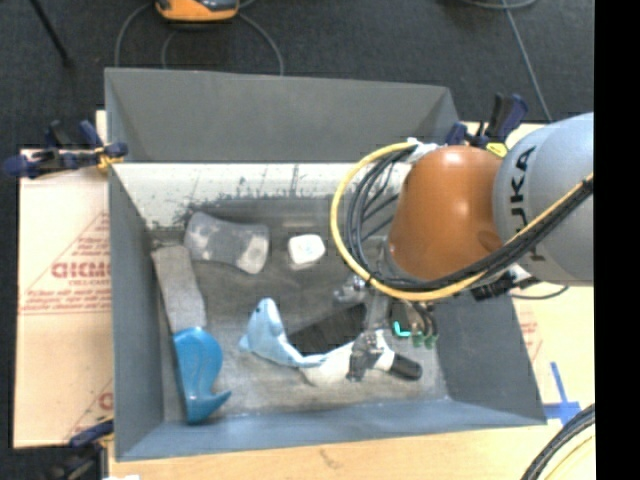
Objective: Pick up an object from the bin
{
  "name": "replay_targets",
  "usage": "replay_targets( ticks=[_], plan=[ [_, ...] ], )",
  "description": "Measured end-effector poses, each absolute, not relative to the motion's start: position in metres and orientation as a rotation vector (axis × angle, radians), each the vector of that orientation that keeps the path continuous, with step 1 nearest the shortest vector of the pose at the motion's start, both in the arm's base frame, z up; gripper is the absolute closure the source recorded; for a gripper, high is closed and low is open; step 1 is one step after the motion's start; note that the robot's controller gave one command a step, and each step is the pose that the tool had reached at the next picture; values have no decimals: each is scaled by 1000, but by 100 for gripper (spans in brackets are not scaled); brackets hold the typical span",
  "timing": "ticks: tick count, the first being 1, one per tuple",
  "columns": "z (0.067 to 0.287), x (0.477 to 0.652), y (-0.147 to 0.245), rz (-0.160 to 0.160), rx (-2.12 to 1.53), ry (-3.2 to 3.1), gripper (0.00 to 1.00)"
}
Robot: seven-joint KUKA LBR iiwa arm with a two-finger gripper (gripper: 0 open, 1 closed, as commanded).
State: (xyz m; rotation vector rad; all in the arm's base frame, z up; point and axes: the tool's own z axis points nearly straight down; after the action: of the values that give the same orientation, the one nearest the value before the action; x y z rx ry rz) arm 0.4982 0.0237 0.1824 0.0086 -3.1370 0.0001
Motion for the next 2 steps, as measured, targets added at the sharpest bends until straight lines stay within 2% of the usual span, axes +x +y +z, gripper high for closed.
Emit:
replay_targets(
  ticks=[1,2],
  plan=[
    [186,500,24,-1,8,-3145,0],
    [121,507,7,-1,-45,-3150,0]
  ],
)
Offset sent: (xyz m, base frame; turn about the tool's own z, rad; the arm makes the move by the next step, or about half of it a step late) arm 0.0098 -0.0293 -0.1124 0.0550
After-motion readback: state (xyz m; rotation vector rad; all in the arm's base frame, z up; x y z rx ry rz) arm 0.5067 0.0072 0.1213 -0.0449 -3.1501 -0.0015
